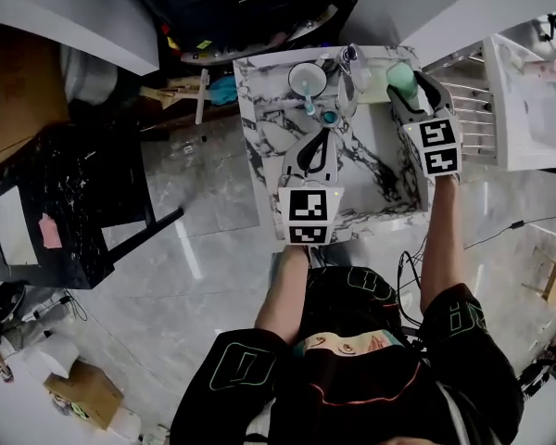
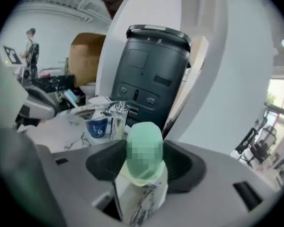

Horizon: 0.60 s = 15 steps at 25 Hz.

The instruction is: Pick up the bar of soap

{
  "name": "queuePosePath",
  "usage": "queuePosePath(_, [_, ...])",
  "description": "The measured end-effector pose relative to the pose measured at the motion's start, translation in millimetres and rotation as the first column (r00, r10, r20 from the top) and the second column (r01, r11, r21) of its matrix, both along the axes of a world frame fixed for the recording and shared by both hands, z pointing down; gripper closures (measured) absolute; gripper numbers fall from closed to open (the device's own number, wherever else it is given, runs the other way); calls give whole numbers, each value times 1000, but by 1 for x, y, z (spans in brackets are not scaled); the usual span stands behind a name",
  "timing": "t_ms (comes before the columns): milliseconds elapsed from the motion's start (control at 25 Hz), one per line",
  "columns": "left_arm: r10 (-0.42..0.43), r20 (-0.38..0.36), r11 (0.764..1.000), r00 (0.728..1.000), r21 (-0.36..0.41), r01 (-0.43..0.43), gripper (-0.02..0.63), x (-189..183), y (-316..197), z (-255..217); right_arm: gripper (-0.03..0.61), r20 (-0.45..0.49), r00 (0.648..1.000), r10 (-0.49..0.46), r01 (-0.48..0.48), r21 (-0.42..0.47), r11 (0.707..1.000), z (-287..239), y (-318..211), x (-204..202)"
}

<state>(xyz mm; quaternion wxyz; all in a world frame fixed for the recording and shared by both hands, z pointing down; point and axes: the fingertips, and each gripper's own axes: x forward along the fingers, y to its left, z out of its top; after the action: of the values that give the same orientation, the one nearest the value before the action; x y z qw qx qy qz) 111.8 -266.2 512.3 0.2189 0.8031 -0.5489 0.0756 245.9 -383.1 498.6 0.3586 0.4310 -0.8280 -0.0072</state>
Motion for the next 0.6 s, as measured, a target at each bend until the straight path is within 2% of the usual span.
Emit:
queuePosePath(120, [23,3,1000,1000,21,-23,606,-1,2,-10,325,131,987,90,-95,31,995,-23,11,7])
queuePosePath(240, [37,10,998,999,47,-37,606,-5,4,-22,325,249,958,141,-160,59,985,-46,26,8])
queuePosePath(440, [54,28,993,998,107,-56,605,-13,3,-47,325,420,887,191,-249,89,964,-81,50,6])
queuePosePath(600, [55,45,985,997,163,-62,606,-21,0,-69,327,501,843,194,-283,108,953,-104,69,4])
